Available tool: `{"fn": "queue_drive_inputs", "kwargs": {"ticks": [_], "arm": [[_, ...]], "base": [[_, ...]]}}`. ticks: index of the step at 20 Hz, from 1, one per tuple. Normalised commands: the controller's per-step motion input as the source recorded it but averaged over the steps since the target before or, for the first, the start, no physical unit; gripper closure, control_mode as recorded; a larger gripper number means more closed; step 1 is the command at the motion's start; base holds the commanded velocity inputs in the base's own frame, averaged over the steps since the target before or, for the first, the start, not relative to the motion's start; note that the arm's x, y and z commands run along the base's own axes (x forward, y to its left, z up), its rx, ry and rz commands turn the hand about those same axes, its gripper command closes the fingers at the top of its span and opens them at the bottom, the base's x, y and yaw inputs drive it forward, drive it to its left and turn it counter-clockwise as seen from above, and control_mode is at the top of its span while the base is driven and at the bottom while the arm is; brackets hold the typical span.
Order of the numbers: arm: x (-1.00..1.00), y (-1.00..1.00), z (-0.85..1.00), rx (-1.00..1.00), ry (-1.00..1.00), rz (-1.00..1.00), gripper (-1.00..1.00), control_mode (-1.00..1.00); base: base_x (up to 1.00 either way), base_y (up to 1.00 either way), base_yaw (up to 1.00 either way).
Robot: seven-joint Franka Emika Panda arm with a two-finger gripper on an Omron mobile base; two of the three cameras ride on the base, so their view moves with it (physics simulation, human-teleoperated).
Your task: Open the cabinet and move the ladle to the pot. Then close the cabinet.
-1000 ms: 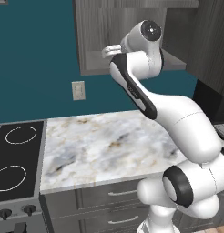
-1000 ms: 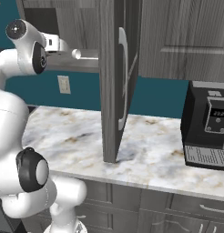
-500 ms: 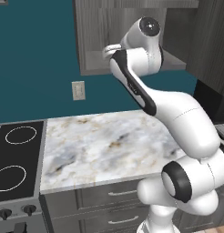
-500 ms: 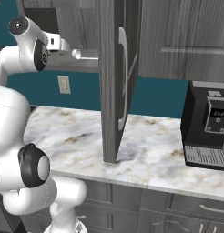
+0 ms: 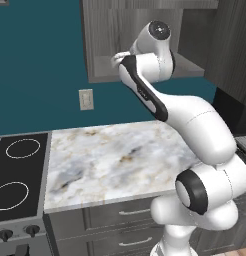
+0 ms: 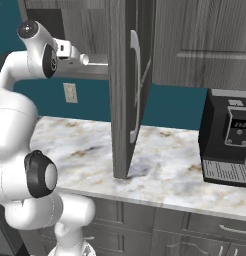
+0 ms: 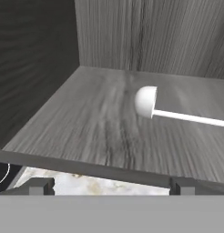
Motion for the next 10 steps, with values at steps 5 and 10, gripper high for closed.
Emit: {"fn": "queue_drive_inputs", "kwargs": {"ticks": [5,10], "arm": [[0.32,0.0,-0.01,0.0,0.0,0.0,-1.0,-1.0],[0.23,0.0,0.0,0.0,0.0,0.0,-1.0,-1.0]], "base": [[0.0,0.0,0.0],[0.0,0.0,0.0]]}}
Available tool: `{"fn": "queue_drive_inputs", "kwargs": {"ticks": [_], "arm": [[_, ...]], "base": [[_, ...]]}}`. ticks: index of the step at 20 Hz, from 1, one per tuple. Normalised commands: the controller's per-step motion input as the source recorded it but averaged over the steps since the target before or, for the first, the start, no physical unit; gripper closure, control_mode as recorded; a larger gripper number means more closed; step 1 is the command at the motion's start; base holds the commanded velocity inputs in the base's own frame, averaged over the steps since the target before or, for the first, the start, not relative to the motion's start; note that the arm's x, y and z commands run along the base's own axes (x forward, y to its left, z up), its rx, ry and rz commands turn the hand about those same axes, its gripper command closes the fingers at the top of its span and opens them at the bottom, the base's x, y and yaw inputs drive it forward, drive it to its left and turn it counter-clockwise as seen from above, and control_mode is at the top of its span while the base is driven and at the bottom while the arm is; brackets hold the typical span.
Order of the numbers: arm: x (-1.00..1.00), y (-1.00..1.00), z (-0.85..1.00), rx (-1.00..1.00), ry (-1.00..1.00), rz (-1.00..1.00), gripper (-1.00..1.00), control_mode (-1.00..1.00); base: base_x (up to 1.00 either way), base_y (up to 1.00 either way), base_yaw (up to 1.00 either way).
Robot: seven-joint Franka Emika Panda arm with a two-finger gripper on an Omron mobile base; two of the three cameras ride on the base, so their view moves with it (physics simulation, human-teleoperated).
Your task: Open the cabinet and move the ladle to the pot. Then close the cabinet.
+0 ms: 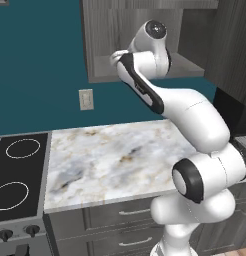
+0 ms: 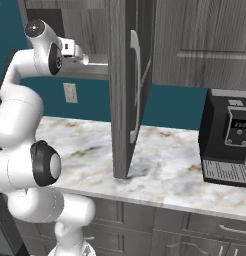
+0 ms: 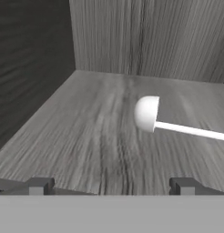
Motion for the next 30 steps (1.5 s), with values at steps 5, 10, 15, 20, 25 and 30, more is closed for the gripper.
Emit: {"fn": "queue_drive_inputs", "kwargs": {"ticks": [5,10,15,20,25,30], "arm": [[0.24,-0.03,0.0,0.0,0.0,0.0,-1.0,-1.0],[0.29,0.0,-0.01,0.0,0.0,0.0,-1.0,-1.0],[0.33,-0.06,-0.02,0.0,0.01,0.0,-1.0,-1.0],[0.15,-0.26,-0.01,0.0,0.04,0.0,-1.0,-1.0],[0.15,-0.19,-0.08,0.0,0.06,0.0,-1.0,-1.0],[0.09,0.0,-0.25,0.0,0.03,0.0,-1.0,-1.0]], "base": [[0.0,0.0,0.0],[0.0,0.0,0.0],[0.0,0.0,0.0],[0.0,0.0,0.0],[0.0,0.0,0.0],[0.0,0.0,0.0]]}}
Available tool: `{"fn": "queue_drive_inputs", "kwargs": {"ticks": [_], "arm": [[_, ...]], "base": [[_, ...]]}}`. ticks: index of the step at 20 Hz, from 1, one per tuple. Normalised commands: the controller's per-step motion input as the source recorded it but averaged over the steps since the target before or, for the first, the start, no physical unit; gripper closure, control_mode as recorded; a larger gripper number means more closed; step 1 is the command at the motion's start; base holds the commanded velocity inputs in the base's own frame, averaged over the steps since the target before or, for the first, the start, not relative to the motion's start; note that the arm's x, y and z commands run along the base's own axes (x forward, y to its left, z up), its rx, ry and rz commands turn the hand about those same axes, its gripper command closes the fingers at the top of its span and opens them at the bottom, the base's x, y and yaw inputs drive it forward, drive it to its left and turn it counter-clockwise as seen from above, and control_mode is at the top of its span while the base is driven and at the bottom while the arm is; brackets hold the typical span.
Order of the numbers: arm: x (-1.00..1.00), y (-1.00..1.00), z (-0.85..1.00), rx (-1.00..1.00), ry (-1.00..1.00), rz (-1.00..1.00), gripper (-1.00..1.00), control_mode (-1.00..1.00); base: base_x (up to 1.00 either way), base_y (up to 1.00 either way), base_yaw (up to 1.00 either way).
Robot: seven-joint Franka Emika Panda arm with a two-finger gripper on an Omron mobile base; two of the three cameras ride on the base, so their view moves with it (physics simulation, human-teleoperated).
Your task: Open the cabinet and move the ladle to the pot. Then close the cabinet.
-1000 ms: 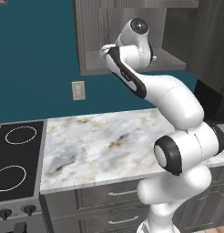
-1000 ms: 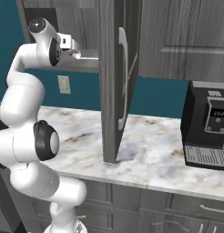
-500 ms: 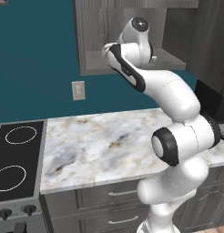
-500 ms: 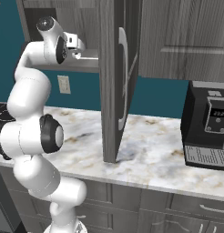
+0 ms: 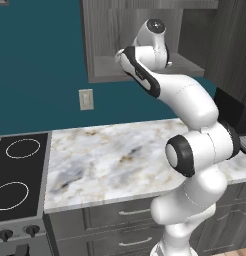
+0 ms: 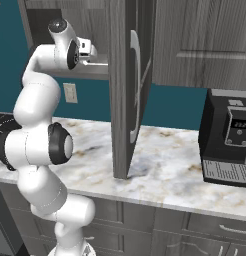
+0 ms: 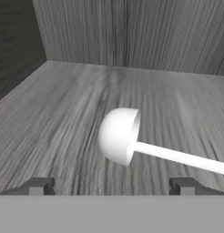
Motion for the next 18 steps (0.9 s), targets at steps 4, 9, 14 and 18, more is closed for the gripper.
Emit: {"fn": "queue_drive_inputs", "kwargs": {"ticks": [4,9,14,18], "arm": [[0.19,0.0,-0.29,0.0,0.0,0.0,-1.0,-1.0],[0.27,0.0,-0.1,0.0,0.0,0.0,-1.0,-1.0],[0.29,0.0,-0.04,0.0,-0.02,0.02,-1.0,-1.0],[0.16,-0.06,0.0,0.0,-0.12,0.04,-1.0,-1.0]], "base": [[0.0,0.0,0.0],[0.0,0.0,0.0],[0.0,0.0,0.0],[0.0,0.0,0.0]]}}
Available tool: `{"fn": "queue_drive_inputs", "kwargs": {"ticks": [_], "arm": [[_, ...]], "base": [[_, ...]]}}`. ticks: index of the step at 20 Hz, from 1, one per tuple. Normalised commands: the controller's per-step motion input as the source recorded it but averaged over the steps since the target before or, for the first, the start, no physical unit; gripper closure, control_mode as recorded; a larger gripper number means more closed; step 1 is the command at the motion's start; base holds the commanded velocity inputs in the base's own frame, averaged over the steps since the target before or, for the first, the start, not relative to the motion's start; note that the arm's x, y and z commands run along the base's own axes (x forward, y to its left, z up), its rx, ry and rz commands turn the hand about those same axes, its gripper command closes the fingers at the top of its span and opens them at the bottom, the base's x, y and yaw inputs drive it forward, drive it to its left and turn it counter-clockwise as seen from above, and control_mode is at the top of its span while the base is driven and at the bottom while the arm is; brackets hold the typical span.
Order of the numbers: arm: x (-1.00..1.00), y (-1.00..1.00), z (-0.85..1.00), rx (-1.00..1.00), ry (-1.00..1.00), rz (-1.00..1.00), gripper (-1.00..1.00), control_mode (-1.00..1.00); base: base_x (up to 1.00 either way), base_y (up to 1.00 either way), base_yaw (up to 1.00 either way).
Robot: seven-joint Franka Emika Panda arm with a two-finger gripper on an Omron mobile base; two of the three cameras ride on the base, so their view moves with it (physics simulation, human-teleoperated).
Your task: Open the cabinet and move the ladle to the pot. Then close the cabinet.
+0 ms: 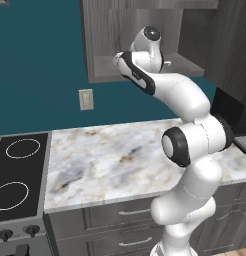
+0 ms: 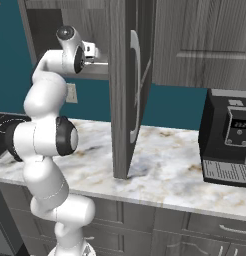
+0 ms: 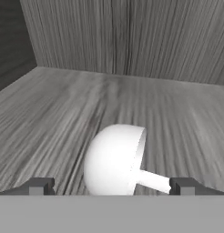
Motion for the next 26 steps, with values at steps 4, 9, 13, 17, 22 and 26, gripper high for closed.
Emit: {"fn": "queue_drive_inputs", "kwargs": {"ticks": [4,9,13,17,22,26], "arm": [[0.0,-0.17,0.01,0.0,-0.19,0.02,-1.0,-1.0],[0.0,-0.11,0.0,0.0,-0.15,0.0,-1.0,-1.0],[0.07,0.02,-0.11,0.0,-0.03,0.0,-1.0,-1.0],[0.41,0.1,-0.01,0.0,-0.01,0.01,-1.0,-1.0],[0.62,0.02,0.0,0.0,-0.02,0.03,-1.0,-1.0],[0.47,0.0,0.0,0.0,-0.04,0.05,-1.0,-1.0]], "base": [[0.0,0.0,0.0],[0.0,0.0,0.0],[0.0,0.0,0.0],[0.0,0.0,0.0],[0.0,0.0,0.0],[0.0,0.0,0.0]]}}
